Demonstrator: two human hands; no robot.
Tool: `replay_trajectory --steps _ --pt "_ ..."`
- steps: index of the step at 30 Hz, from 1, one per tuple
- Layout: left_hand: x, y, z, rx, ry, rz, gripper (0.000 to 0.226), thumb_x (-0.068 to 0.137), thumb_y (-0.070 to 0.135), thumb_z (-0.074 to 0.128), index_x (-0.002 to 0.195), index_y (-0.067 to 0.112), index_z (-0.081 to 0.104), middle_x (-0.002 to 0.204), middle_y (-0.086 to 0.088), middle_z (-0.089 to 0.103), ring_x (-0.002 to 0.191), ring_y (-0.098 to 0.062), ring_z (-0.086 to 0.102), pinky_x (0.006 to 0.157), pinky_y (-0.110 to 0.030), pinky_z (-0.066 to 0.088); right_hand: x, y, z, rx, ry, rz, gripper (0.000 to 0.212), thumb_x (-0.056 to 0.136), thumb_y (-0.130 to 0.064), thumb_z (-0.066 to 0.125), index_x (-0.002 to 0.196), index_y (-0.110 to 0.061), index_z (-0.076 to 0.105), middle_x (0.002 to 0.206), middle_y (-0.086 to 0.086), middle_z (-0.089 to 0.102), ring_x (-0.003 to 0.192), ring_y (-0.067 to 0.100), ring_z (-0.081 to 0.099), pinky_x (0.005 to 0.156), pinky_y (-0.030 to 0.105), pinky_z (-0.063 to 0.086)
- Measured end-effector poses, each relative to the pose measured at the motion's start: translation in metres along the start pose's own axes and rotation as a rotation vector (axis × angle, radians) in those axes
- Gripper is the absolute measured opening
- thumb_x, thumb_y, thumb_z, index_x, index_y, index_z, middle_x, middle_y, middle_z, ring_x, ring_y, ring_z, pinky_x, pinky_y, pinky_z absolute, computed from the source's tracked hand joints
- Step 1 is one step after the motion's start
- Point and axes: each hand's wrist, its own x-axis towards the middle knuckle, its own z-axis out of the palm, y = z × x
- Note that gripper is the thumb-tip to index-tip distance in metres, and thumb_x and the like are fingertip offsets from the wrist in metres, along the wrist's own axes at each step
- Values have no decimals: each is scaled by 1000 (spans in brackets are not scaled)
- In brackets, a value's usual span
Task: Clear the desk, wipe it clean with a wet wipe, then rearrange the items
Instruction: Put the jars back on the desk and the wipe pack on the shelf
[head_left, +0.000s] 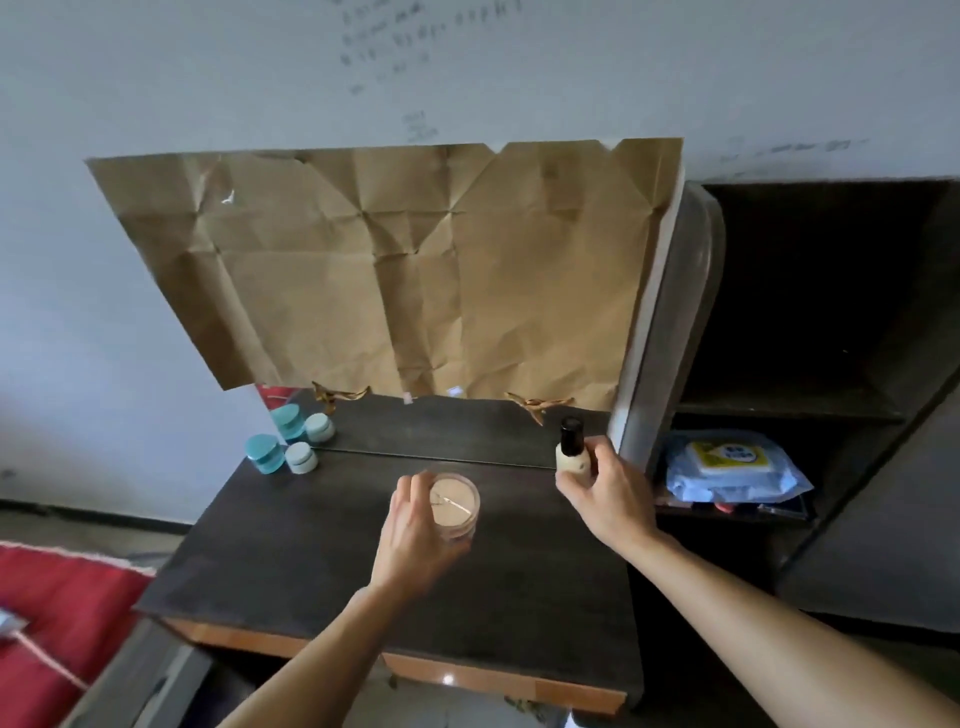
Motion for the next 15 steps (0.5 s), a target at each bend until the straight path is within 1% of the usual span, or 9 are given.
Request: replay_trajectory --steps 3,5,6,8,10,13,15 --pt "11 -46 -12 41 -8 -64 70 60 34 81 119 15 48 111 -1 50 104 -23 53 84 -35 47 15 -16 49 6 -108 -17 32 78 -34 68 103 -20 54 84 -2 62 79 23 60 61 26 34" --pt "21 -75 -22 81 -14 -118 68 62 38 80 118 18 47 112 2 49 105 -20 52 83 -33 47 28 -24 86 26 -180 -20 30 79 -33 68 102 -19 53 86 -1 62 80 25 61 61 26 34" --pt "26 -90 -27 99 -16 -142 66 63 40 79 117 20 47 111 4 49 105 -19 51 82 -32 46 34 -29 105 30 -212 -16 28 79 -34 67 99 -20 52 86 0 63 80 26 61 60 27 34" --pt "36 -117 -38 141 -33 -176 64 64 43 77 115 23 45 110 6 49 105 -18 50 82 -30 44 46 -39 141 47 -269 1 22 81 -33 64 90 -23 47 78 -1 60 77 28 61 58 28 31" --pt "46 -142 -51 188 -52 -206 64 65 46 75 116 25 44 112 7 49 104 -17 49 82 -29 43 55 -51 172 69 -323 -1 21 81 -32 62 84 -24 43 71 -3 56 72 28 59 56 28 30" --pt "59 -177 -67 232 -55 -266 67 67 50 73 121 28 41 119 8 49 105 -15 46 84 -29 44 67 -69 215 72 -410 -25 21 79 -30 63 81 -25 43 72 -2 56 68 24 54 57 29 32" --pt "64 -200 -77 242 -65 -317 71 67 51 74 124 30 38 124 8 48 107 -14 45 86 -30 46 72 -81 242 75 -444 -26 22 79 -32 64 78 -27 42 71 -1 57 68 25 56 57 30 36"
